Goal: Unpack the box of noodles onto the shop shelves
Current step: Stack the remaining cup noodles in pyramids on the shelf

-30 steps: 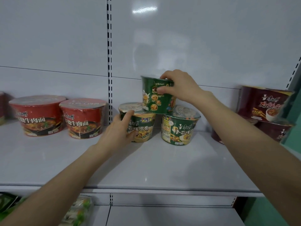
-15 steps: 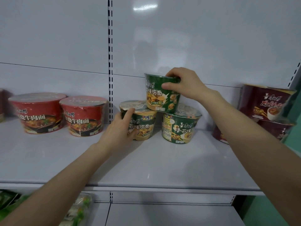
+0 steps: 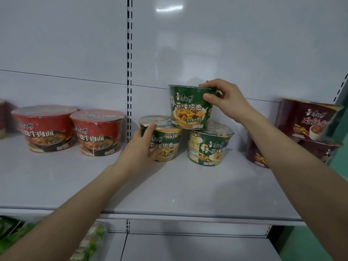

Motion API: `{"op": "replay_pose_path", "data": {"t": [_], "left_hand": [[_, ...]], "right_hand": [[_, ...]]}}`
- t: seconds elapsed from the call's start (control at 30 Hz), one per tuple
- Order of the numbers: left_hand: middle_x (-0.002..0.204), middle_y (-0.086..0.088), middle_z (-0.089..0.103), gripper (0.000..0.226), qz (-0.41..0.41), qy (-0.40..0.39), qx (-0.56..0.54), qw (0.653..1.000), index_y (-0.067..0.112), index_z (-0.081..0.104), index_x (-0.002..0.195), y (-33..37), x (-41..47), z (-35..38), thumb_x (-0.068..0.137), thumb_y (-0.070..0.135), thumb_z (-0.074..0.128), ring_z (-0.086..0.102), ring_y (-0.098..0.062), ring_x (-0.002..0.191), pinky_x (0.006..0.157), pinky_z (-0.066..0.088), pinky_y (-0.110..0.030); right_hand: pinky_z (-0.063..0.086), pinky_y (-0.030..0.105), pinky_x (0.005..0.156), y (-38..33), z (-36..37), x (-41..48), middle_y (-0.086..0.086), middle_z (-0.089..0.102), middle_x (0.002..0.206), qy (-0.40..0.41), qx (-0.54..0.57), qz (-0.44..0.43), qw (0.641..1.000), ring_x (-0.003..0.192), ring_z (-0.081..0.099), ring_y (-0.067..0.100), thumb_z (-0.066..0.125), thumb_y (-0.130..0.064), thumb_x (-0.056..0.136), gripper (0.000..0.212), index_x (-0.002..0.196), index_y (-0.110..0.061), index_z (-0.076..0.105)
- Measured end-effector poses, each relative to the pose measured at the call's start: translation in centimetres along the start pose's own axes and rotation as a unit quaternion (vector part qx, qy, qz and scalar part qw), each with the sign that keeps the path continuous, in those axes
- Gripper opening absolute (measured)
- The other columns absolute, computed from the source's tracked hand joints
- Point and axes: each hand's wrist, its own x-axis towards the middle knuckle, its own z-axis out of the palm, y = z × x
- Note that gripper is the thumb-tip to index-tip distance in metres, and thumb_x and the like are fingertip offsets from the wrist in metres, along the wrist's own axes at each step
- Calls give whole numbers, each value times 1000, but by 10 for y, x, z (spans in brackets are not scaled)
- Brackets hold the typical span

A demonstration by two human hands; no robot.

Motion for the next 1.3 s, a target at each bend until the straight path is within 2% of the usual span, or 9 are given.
{"op": "replay_pose_path", "data": {"t": [0.13, 0.33, 0.47, 0.53, 0.67, 0.8, 1.07, 1.2, 1.3], "left_hand": [[141, -16, 34, 70, 2, 3, -1, 1000, 21, 18, 145, -2, 0, 0, 88, 28, 59, 46, -33, 121, 93, 42, -39], [142, -15, 34, 70, 2, 0, -4, 1000, 20, 18, 145, 0, -1, -1, 89, 27, 59, 45, -31, 123, 94, 42, -39], [142, -17, 33, 71, 5, -3, -5, 1000, 20, 17, 145, -1, -1, -3, 89, 26, 59, 45, -32, 123, 95, 41, -39], [143, -18, 32, 71, 2, -9, -2, 1000, 20, 16, 146, -1, 0, -5, 89, 26, 59, 44, -33, 123, 96, 41, -40], [141, -20, 34, 72, 1, -22, 6, 1000, 20, 17, 146, -2, 1, -5, 88, 28, 59, 45, -35, 122, 97, 40, -42], [140, -21, 35, 71, 0, -22, 7, 1000, 21, 17, 146, -3, 2, -3, 88, 28, 59, 46, -36, 121, 96, 41, -43], [133, -21, 41, 69, -2, -20, 11, 1000, 24, 19, 145, -4, 3, -1, 88, 30, 59, 50, -37, 113, 91, 44, -43], [128, -20, 44, 63, -4, -12, 17, 1000, 26, 23, 144, -4, 5, -6, 90, 36, 55, 51, -36, 108, 87, 44, -40], [130, -19, 43, 62, -5, -6, 16, 1000, 26, 26, 144, -3, 4, -6, 90, 33, 55, 50, -35, 110, 89, 44, -40]], "right_hand": [[42, 30, 97, 6, 2, 0, 4, 55, 123, -32, -26, -7, 999, 111, 49, 15, 55, -3, 89, 26, 115, -6, 55], [30, 22, 96, 4, -1, 2, 9, 48, 136, -53, -116, -20, 992, 129, 42, 20, 53, -6, 91, 29, 120, -6, 52], [30, 24, 98, 1, -6, -14, 0, 40, 143, 21, -106, 46, 993, 129, 37, 14, 57, -24, 90, 47, 134, -15, 41], [34, 29, 98, 11, -10, -34, 2, 43, 141, 31, -103, 100, 989, 127, 40, 17, 58, -28, 90, 50, 135, -14, 41], [32, 24, 95, 44, -9, -74, 4, 49, 134, -91, -138, 179, 970, 126, 43, 18, 62, -28, 86, 44, 127, -16, 53], [30, 11, 85, 46, -7, -81, 12, 56, 127, -89, -149, 153, 973, 121, 49, 21, 62, -16, 87, 39, 124, -6, 57], [45, 35, 84, 34, 3, -78, 11, 65, 113, -48, -266, 125, 955, 103, 58, 25, 66, -35, 82, 37, 112, -14, 66], [39, 29, 69, 33, 13, -72, 12, 63, 102, -22, -320, 126, 939, 96, 57, 27, 66, -45, 78, 40, 106, -16, 68], [36, 26, 74, 36, 9, -69, 11, 60, 107, -48, -273, 138, 951, 101, 55, 25, 68, -38, 80, 40, 111, -13, 66]]}}
